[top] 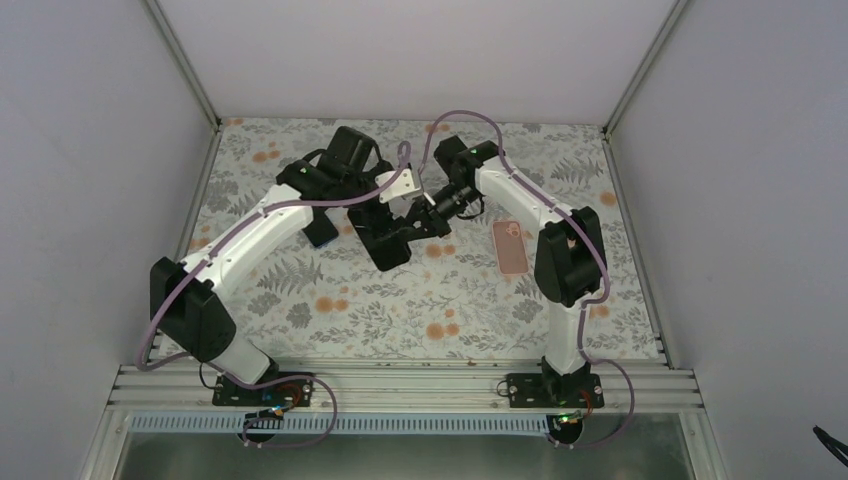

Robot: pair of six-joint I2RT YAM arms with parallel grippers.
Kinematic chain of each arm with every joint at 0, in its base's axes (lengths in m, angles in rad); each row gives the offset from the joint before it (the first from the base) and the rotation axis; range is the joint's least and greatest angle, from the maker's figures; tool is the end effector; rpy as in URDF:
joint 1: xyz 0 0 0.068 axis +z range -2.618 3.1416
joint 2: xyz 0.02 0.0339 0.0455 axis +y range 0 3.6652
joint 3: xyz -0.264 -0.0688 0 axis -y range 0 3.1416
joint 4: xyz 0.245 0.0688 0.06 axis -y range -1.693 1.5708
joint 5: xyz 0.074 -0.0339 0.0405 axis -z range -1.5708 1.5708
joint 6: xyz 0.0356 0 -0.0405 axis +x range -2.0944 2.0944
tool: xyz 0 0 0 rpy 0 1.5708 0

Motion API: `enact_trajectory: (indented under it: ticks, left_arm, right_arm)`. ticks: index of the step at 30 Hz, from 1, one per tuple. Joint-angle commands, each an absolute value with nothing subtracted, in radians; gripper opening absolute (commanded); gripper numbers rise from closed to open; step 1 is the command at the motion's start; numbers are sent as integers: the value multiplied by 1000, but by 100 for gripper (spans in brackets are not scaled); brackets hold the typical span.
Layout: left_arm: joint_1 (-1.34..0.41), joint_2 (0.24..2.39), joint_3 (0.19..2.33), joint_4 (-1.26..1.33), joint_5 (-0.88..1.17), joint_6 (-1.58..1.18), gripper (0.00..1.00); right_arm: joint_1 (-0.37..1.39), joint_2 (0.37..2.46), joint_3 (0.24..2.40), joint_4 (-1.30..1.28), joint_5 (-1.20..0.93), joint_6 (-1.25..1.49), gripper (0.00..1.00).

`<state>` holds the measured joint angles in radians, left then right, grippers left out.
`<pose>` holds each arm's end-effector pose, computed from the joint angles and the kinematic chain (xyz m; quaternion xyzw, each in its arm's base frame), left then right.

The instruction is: Take the phone out of the phone case

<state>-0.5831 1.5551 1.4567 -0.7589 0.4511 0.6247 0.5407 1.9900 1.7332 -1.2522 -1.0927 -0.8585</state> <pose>0.2711 -0.1974 0.3329 0.5829 0.7074 -0.2024 0.3447 0.3140 0.2254 0.2602 -0.5622 0.6431 0.5086 0.1082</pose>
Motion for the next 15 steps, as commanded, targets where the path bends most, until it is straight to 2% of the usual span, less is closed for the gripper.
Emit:
enact_trajectory:
  ticks: [1,7,15]
  left_arm:
    - [-594,1456,1484,-576,406,672,100]
    - [-594,1404,1440,-534,337,660,100]
    - [-584,1369,1388,-495,244,696,100]
  right_arm:
    - [523,1970,1736,-1194,-1179,-739,4]
    - [451,1972,1734,-1004,-1101,-523,4]
    - [346,2012,1842,-945,-1055,-421,4]
